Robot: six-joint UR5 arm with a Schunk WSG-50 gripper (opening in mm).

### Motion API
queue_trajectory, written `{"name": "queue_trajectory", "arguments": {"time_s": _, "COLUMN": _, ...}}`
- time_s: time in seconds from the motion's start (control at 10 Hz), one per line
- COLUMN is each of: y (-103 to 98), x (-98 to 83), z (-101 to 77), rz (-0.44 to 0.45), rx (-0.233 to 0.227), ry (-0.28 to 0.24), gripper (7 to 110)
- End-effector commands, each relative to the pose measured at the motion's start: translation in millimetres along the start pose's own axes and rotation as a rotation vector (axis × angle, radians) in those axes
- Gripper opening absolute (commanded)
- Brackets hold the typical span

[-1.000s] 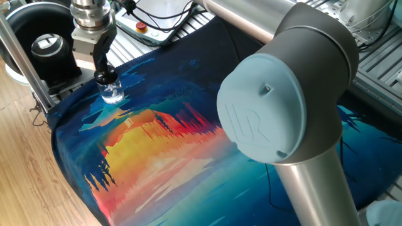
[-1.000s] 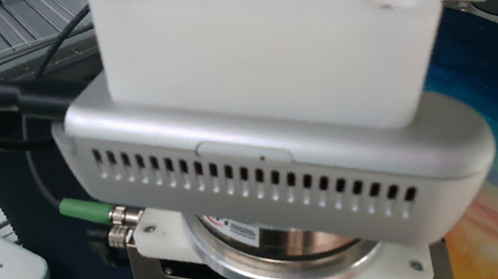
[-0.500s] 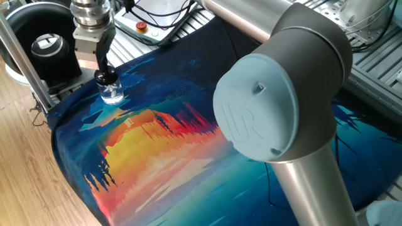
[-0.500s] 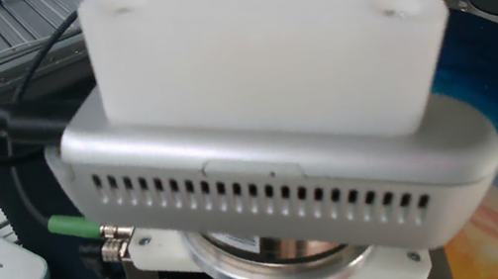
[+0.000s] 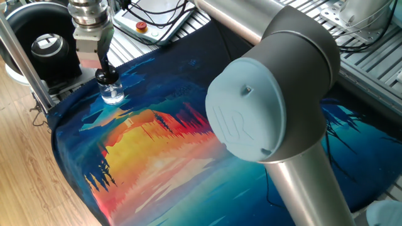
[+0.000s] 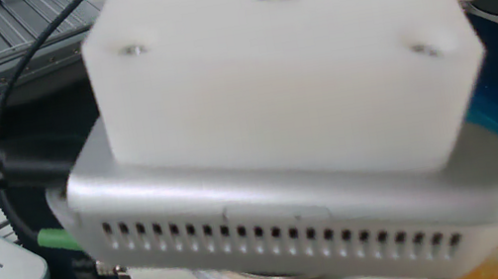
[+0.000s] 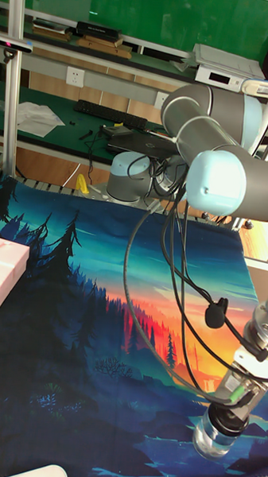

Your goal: Unscrew the lid from the jar

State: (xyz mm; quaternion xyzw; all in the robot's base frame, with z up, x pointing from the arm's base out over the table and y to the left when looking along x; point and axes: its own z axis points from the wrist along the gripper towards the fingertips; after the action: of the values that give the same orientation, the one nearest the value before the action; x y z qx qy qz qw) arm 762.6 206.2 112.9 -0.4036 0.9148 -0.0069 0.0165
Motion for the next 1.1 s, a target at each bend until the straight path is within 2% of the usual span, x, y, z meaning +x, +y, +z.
{"name": "queue_trajectory", "arguments": {"time_s": 0.0, "y": 1, "x": -1.3, "z": -1.4, "rz": -0.046, "rx": -0.001, "ry": 0.015, "gripper": 22}}
{"name": "queue_trajectory", "arguments": {"time_s": 0.3, "y": 2, "x": -2.9, "z": 2.0, "rz": -0.142, "rx": 0.017, "ry": 0.019, "gripper": 22}}
{"name": "queue_trajectory", "arguments": {"time_s": 0.7, "y": -1, "x": -4.3, "z": -0.6, "rz": -0.348, "rx": 0.029, "ry": 0.036, "gripper": 22}}
{"name": "queue_trajectory", "arguments": {"time_s": 1.0, "y": 5, "x": -12.0, "z": -0.1, "rz": -0.451, "rx": 0.013, "ry": 0.0, "gripper": 22}}
